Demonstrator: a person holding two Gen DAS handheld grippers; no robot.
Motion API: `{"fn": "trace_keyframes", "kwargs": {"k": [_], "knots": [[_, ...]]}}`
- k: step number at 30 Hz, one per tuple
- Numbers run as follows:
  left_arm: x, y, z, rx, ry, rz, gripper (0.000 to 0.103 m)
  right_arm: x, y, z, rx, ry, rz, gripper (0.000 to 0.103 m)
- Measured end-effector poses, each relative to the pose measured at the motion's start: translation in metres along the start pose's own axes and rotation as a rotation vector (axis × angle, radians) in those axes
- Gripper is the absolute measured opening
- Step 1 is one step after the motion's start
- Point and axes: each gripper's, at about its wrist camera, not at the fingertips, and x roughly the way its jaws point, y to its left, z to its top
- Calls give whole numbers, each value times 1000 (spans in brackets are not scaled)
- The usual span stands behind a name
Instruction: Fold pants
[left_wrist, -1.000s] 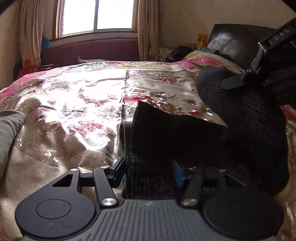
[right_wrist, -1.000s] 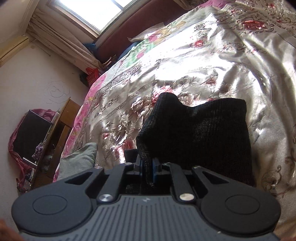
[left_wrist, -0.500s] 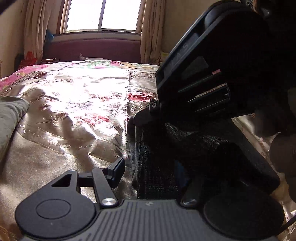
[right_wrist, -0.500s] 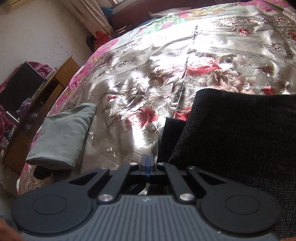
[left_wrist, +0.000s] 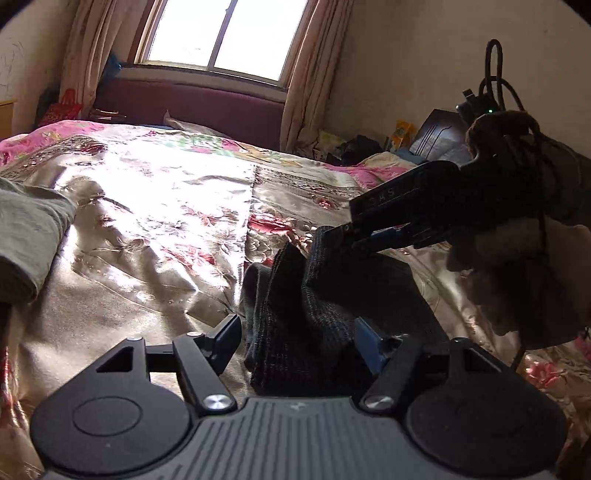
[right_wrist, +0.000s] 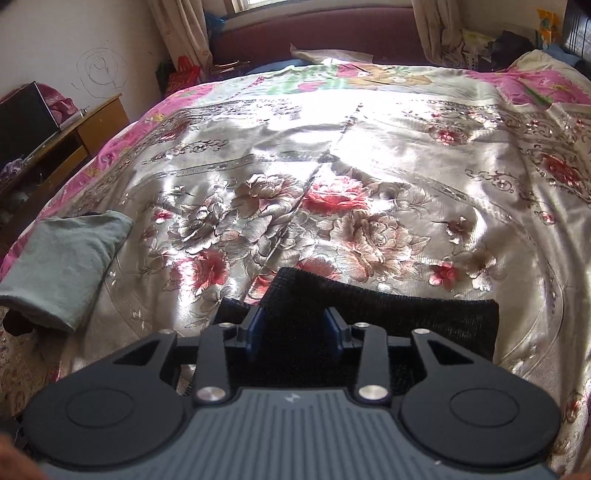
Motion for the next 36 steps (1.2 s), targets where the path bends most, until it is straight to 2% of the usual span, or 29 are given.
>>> {"fn": "trace_keyframes", "kwargs": {"k": [1,3,4,6,8,11,13,16,20,22,25,29,32,35,36], "knots": [[6,-6,1,-5,5,-7,84,3,3,1,-15,3,10,43],[24,-22,5,28,32,52,86,11,10,5,-34,-3,14,46],[34,-27,5,44,50,80,86,16,13,6,-54,7,7,49],[51,-31,3,42,93,89,86,27,17,7,-106,28,-18,52],[61,-32,-1,38,115,117,83,38,16,6,-129,50,-40,51],[64,-33,-10,78,116,134,66,50,6,5,-136,82,-56,35],[60,-25,-11,33,116,83,48,55,-5,3,-77,100,-20,20],[52,-19,-7,-2,96,59,40,51,-8,2,-42,86,15,15],[33,-16,3,-25,42,49,37,34,-3,7,-19,50,57,13],[33,-8,4,-62,41,56,37,28,1,10,-20,35,56,13],[39,6,-3,-81,71,100,37,42,11,6,-38,47,36,14],[27,10,0,-89,35,94,34,47,18,7,1,35,97,13],[25,25,0,-160,32,86,34,48,24,7,-17,25,81,13],[34,35,-9,-141,72,192,30,63,29,-1,-23,37,48,15],[36,40,-14,-150,92,203,29,69,33,-6,-31,32,28,15]]}}
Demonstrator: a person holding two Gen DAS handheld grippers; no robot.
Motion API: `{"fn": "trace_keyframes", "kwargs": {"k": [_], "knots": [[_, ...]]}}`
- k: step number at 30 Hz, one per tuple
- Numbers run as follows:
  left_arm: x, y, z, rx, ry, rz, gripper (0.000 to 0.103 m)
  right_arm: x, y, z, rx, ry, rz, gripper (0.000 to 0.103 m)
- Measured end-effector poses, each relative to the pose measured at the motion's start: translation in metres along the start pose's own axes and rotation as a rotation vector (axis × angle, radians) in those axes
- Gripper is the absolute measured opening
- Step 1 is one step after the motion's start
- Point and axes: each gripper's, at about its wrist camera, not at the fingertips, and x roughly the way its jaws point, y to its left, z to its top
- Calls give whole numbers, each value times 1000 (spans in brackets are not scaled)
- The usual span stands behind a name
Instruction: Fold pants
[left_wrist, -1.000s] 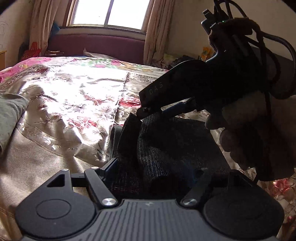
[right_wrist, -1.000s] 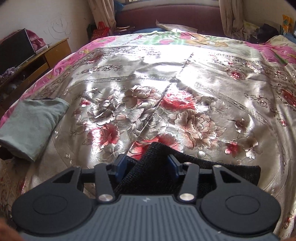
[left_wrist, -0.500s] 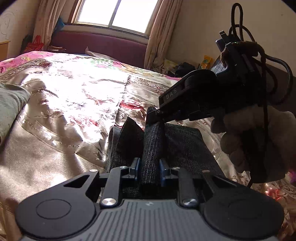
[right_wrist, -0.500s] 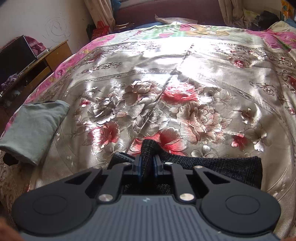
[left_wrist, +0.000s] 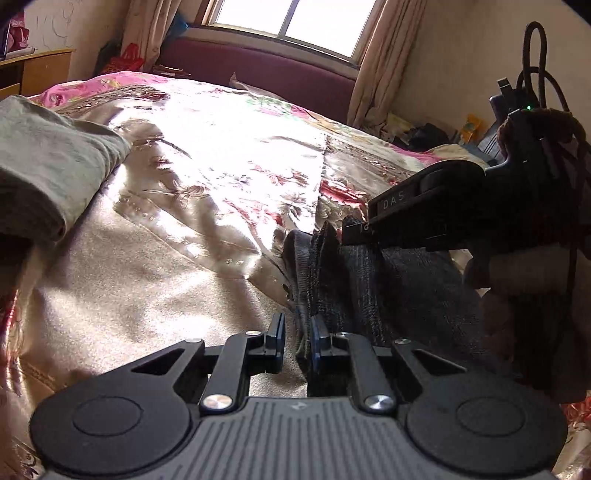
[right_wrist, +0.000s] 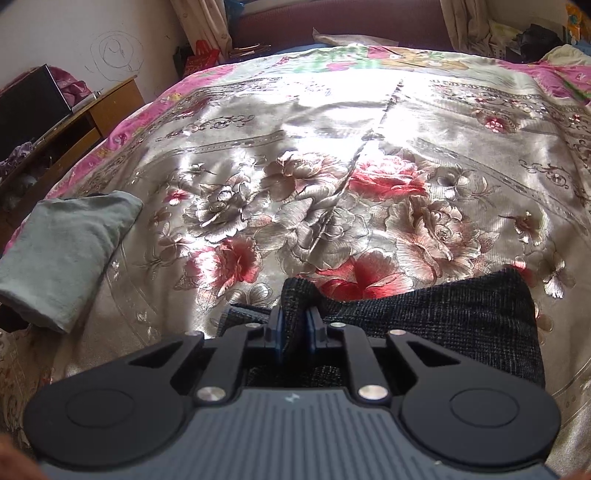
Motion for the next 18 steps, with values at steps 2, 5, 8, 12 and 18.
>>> {"fn": "trace_keyframes", "kwargs": {"k": [2,5,8,12,18], "knots": [[4,10,-3,-53,24,2,28,7,8,-8,-27,-18,-26,18],[-6,14,0,-77,-4,7,28,12,17,-14,-81,-34,-60,20],[-29,12,9,-78,-66,-35,29,1,13,-10,-97,-40,-23,16],[-43,-12,11,-8,-100,-104,50,-19,11,-6,-64,-68,45,13],[-11,-39,1,120,-39,32,52,-10,26,-6,-89,-50,66,12]]}}
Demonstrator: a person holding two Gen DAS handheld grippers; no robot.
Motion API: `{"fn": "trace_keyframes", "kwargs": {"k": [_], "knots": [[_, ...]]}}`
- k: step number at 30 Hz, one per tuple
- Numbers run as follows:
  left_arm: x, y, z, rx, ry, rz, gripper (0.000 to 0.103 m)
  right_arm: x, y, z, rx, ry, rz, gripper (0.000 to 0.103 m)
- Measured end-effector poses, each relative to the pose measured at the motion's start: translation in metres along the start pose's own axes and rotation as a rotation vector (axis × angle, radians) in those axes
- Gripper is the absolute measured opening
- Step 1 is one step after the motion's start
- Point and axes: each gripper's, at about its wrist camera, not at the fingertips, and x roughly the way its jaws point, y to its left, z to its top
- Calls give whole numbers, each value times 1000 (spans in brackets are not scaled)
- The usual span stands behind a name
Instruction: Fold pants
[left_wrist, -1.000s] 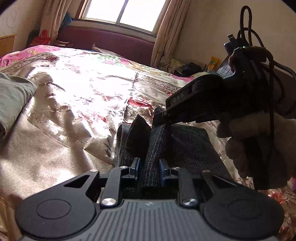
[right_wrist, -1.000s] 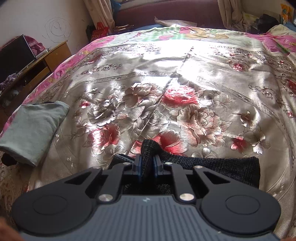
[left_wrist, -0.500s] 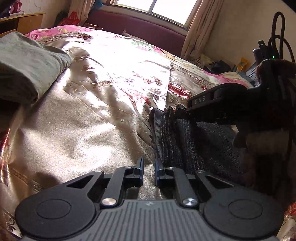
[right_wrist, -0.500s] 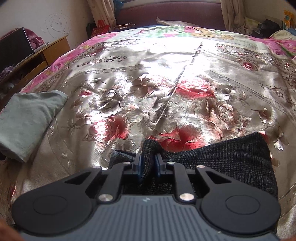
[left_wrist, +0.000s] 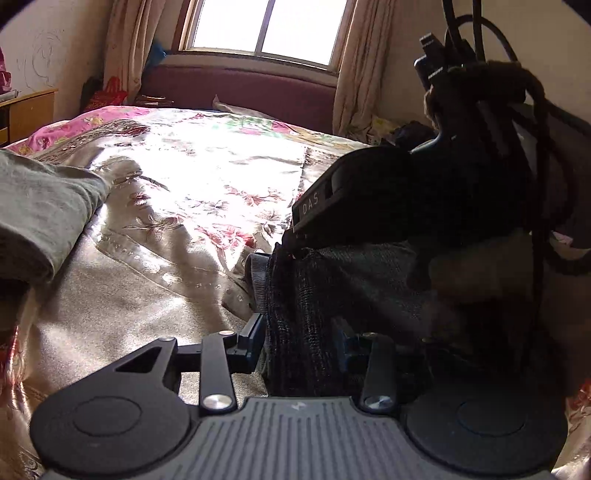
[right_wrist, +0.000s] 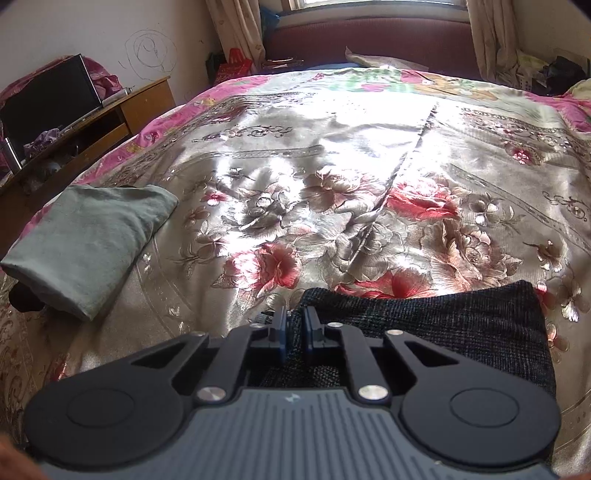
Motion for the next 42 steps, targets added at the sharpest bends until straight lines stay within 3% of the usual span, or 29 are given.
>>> {"fn": "trace_keyframes", "kwargs": {"k": [2,4,6,10,14,18,21,23,26,29,31,34,37,39,40,42], "knots": [[11,11,-4,-70,50,-24,51,7,4,-3,-12,14,31,12],[18,25,-8,-149,78,-56,53,22,6,-7,1,96,134,8],[18,31,-8,-180,86,-67,55,32,9,-14,35,148,153,4],[3,17,-3,-120,76,-37,54,-15,-7,-14,121,9,214,8],[-19,6,10,-71,8,-7,53,-68,-44,-15,126,-100,145,12],[-27,-11,28,-9,-71,25,53,-69,-78,-19,148,-106,29,12],[-8,-21,33,33,-59,18,53,-50,-90,-20,200,-82,14,12],[8,-22,33,43,-35,21,53,-41,-85,-19,166,-92,8,12],[38,-18,25,60,73,89,54,-21,-79,-21,150,-49,32,12],[45,-7,19,1,118,82,61,-3,-78,-27,152,9,40,12],[34,-4,21,-24,114,65,62,-13,-82,-28,186,-1,58,12],[17,-12,21,14,93,86,61,-52,-94,-36,233,-63,96,12],[10,-23,14,49,98,93,61,-89,-102,-61,214,-103,60,12],[17,-28,6,57,138,99,61,-97,-104,-81,193,-68,33,12],[19,-30,3,61,145,101,62,-92,-107,-91,205,-16,45,12],[19,-28,3,44,162,95,62,-90,-115,-103,267,7,69,9]]}}
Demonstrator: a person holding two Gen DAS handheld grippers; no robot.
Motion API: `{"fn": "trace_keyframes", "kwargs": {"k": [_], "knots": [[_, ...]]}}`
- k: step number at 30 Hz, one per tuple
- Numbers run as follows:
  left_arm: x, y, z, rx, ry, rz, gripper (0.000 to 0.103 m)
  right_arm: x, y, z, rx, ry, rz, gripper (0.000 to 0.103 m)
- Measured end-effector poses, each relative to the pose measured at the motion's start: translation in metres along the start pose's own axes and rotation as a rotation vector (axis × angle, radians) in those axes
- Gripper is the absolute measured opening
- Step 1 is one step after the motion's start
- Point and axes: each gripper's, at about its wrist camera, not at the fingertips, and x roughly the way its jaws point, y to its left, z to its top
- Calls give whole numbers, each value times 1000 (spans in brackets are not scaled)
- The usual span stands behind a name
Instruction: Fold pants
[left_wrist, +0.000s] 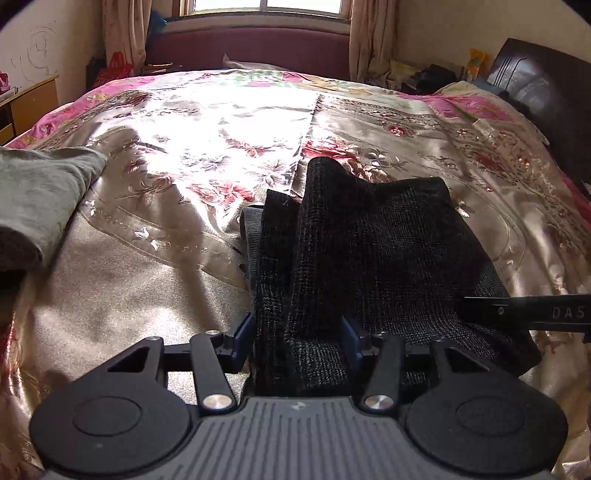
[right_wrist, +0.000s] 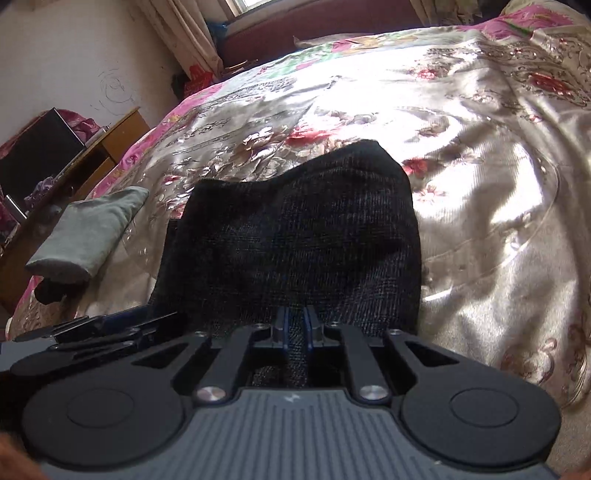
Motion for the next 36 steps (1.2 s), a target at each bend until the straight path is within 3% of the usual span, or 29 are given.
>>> {"fn": "trace_keyframes", "kwargs": {"k": [2,6,9,13,15,19,26,30,32,36], "knots": [[-7,3,4,-21,2,-18,62,-9,-6,0,58,-20,18,10],[-10,-5,14,44,-35,11,61,-22,4,2,-13,-63,-22,12],[5,-8,25,57,-17,6,62,-20,0,0,11,-58,-18,12],[25,-8,40,92,-1,7,74,-19,-4,-2,32,-68,-7,12],[29,-8,45,93,-7,3,74,-18,-5,-2,35,-67,-1,12],[16,-16,42,151,-63,40,57,-15,-7,-1,44,-67,7,12],[26,-17,48,179,-42,29,57,-12,-13,-2,69,-65,38,12],[-4,-24,41,281,-128,91,57,-14,-17,-4,90,-68,58,12],[-12,-27,39,303,-155,70,57,-11,-18,-4,93,-70,65,12],[14,-31,42,283,-64,46,57,-10,-21,-6,119,-77,79,12]]}}
